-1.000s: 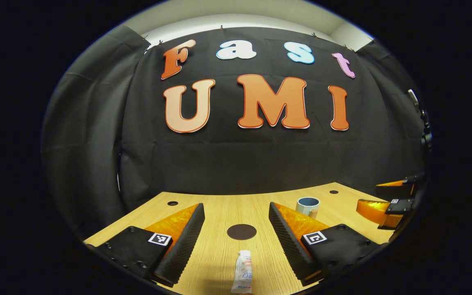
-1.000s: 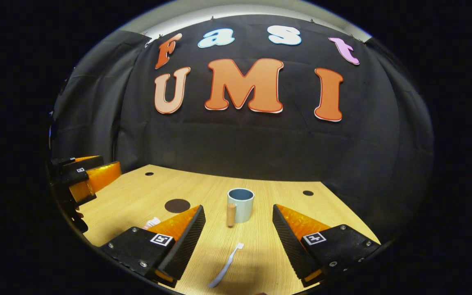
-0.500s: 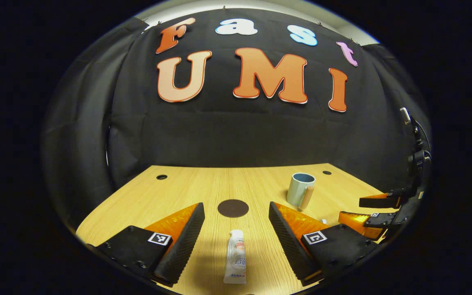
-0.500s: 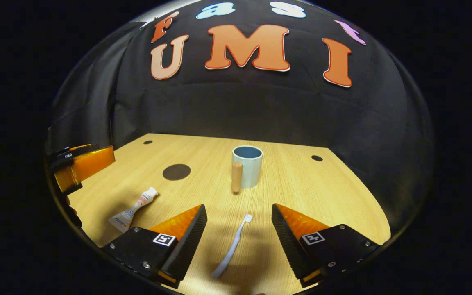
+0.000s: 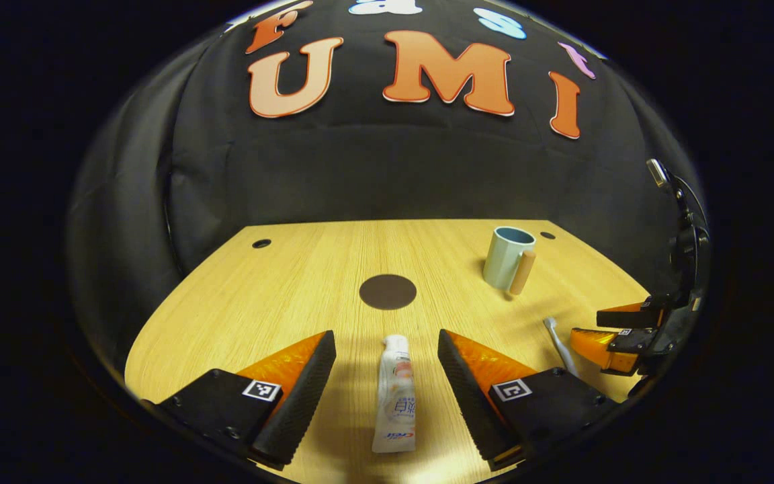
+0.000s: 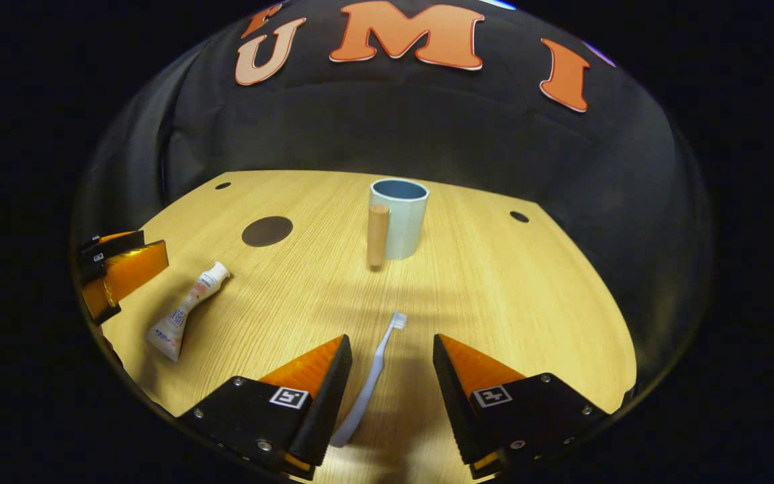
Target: Put the toothbrush and toothpaste on the desktop into the cup, then pick up the cup and place it on the coaster on the desktop.
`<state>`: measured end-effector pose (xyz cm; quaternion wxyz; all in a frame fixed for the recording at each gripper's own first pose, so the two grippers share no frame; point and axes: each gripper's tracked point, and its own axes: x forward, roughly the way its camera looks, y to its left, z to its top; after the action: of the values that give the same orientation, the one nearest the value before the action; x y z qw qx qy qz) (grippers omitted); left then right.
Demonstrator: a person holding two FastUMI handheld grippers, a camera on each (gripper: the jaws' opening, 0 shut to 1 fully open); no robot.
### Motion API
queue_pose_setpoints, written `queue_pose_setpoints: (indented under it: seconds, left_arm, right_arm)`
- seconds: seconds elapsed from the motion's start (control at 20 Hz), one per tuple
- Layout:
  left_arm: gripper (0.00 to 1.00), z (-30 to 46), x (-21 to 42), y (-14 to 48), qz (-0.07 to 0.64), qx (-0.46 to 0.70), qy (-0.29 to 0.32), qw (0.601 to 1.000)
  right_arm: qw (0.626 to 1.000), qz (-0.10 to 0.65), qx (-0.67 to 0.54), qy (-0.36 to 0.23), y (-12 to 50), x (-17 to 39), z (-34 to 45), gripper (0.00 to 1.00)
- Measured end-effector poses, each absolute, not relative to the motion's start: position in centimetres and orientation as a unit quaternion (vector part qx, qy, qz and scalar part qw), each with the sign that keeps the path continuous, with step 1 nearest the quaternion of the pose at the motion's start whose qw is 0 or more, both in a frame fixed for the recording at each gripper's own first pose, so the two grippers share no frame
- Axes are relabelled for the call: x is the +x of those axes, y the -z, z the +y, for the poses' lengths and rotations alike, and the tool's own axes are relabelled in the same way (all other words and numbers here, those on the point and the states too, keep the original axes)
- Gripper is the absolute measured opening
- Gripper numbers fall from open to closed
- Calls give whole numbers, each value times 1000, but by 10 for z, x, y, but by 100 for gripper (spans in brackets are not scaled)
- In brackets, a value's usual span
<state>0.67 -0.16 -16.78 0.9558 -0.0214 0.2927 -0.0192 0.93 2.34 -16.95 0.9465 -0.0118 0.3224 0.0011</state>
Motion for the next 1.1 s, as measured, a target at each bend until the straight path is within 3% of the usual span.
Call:
queue_pose_setpoints:
  seconds: [0.5,0.55,0.65,0.7,0.95,1.1]
  left_arm:
    - [93,-2,-4,230,411,-20,22,911]
    - [88,-2,-6,234,417,-22,23,908]
    - [84,-5,-5,243,430,-27,29,902]
    - [82,-9,-5,248,439,-31,33,898]
    - [52,-6,-2,256,477,1,36,878]
    - [48,-7,3,254,482,25,42,875]
  right_arm:
    - [915,404,4,-10,207,14,20,48]
    - [916,401,2,-7,206,16,22,41]
    - [913,408,-9,-10,207,16,22,37]
    - [911,413,-17,-12,207,16,22,41]
    - [899,436,-16,-38,209,17,30,17]
    - [895,444,-16,-48,206,17,31,11]
